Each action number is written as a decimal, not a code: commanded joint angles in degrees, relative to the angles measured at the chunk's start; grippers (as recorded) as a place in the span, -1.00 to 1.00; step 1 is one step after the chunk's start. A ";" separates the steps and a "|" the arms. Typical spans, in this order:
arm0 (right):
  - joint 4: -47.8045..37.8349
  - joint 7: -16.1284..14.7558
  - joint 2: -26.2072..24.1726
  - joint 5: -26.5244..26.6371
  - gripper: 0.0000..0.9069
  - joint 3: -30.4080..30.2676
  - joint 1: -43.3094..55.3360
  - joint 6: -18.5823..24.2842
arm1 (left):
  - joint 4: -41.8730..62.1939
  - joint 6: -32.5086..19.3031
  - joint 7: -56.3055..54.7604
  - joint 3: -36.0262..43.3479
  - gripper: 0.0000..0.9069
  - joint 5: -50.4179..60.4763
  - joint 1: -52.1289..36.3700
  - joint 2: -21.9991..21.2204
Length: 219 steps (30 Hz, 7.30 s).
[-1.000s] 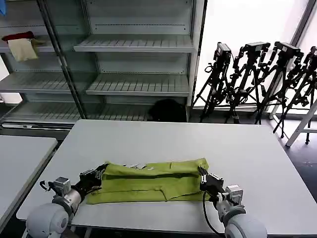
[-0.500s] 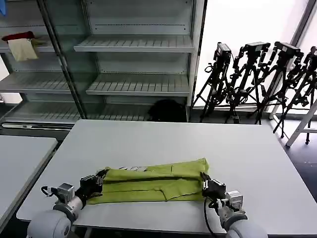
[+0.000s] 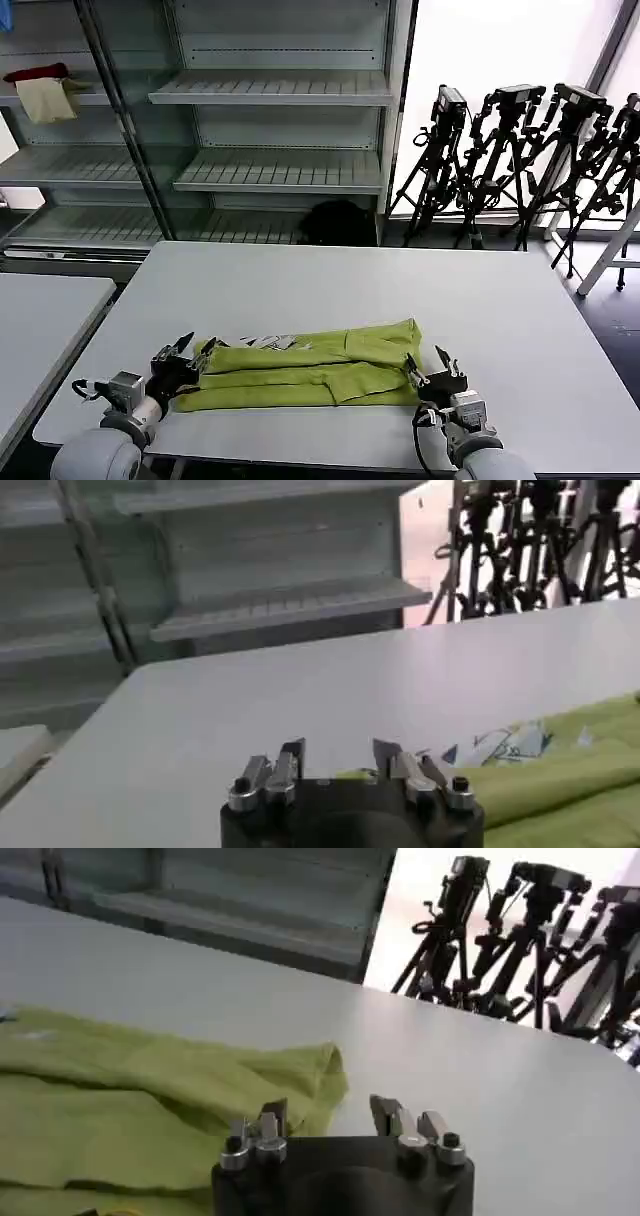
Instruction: Fold and organize the clothes.
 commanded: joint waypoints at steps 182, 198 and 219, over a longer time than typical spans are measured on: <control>-3.02 3.87 0.13 20.45 1.00 11.22 4.89 6.02 | 9.97 -7.55 0.01 6.26 1.00 -6.86 -4.17 3.13; -3.80 3.99 0.84 19.39 1.00 10.07 5.96 6.03 | 10.63 -5.07 -0.25 5.54 -0.20 -8.75 -3.32 2.07; -3.95 4.14 0.54 19.45 1.00 10.66 6.23 6.07 | 10.12 -2.38 1.05 5.26 -0.96 -15.05 -4.35 0.15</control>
